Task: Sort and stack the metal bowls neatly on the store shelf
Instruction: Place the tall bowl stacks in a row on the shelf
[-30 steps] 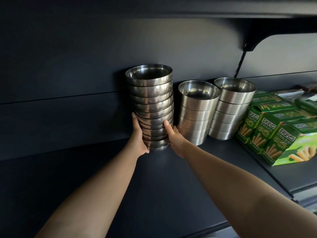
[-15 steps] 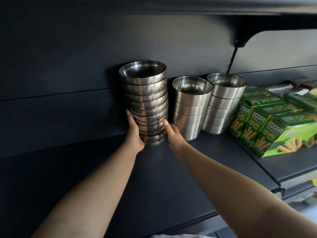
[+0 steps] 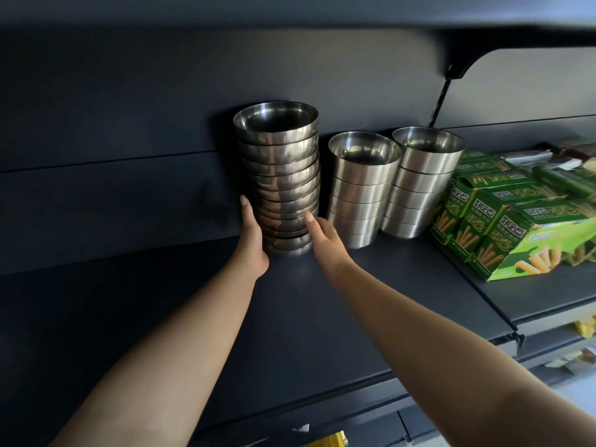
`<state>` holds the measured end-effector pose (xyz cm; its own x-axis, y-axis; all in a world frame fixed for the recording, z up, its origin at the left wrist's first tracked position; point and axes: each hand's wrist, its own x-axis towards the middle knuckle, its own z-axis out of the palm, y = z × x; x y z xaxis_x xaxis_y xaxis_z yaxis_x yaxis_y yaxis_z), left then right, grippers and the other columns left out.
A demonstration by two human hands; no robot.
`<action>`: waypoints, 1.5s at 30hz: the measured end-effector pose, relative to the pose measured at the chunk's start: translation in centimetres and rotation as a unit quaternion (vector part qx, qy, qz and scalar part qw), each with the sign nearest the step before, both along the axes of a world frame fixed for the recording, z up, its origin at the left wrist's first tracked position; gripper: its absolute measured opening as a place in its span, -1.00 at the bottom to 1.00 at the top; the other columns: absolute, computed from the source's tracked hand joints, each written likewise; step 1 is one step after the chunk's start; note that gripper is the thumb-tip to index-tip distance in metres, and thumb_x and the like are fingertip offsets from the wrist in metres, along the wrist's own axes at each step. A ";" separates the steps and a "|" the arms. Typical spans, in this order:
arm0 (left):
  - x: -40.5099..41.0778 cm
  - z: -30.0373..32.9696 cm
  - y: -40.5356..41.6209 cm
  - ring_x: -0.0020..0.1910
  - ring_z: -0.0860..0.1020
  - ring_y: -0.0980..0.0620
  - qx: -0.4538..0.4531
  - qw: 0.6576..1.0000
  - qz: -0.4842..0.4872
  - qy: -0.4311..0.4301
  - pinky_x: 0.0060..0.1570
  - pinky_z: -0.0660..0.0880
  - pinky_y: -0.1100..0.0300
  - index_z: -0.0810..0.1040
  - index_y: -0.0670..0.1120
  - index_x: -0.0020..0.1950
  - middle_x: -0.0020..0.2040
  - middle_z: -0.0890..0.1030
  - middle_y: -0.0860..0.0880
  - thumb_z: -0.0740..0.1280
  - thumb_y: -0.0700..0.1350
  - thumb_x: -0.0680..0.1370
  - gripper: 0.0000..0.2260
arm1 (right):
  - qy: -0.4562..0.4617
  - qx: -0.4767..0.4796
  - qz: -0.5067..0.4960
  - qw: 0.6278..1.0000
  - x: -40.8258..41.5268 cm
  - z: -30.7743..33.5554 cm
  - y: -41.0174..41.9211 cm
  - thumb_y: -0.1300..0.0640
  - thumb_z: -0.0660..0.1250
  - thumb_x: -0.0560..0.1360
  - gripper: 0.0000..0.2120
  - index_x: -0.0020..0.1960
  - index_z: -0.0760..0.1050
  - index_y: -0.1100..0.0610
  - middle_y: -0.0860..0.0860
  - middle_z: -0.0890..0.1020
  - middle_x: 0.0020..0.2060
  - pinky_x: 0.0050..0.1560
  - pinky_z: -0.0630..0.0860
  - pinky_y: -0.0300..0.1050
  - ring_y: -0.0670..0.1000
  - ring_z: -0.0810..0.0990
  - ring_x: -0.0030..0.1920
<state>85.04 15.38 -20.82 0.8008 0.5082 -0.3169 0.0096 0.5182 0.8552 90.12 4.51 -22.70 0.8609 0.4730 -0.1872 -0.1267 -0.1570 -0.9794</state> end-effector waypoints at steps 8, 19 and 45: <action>-4.1 -1.9 -0.5 0.42 0.28 0.07 0.281 0.957 0.045 0.064 0.27 0.20 0.29 0.28 -0.03 0.46 0.46 0.31 -0.03 0.25 -0.11 0.58 -0.56 | -0.171 -0.196 0.017 0.965 -2.1 0.5 -1.5 0.09 0.25 0.56 -0.68 0.29 0.47 0.11 0.05 0.58 0.15 0.00 0.34 -0.25 0.03 0.51 0.19; -15.1 0.7 -4.2 0.05 0.52 -0.06 0.649 0.736 0.093 0.171 0.01 0.37 0.18 0.59 -0.20 -0.05 0.00 0.60 -0.08 0.32 -0.10 0.53 -0.83 | -0.391 -0.286 0.095 0.870 -9.7 2.6 -5.7 0.04 0.23 0.54 -0.76 0.02 0.57 0.17 0.12 0.60 0.03 0.02 0.40 -0.07 0.16 0.48 0.12; -49.7 1.2 -1.1 -0.23 0.51 0.02 0.595 0.707 0.177 0.339 -0.28 0.32 0.21 0.43 -0.05 -0.28 -0.33 0.47 0.09 0.26 0.06 0.54 -0.74 | -0.435 -0.324 0.312 0.780 -37.9 2.8 1.2 -0.14 0.16 0.55 -0.56 -0.35 0.38 0.15 0.04 0.40 -0.43 -0.39 0.27 -0.19 0.02 0.40 -0.33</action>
<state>35.38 14.24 -19.64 0.4253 0.8686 0.2542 0.6761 -0.4916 0.5488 52.25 5.66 -19.93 0.4344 0.9001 -0.0342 0.8416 -0.4191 -0.3408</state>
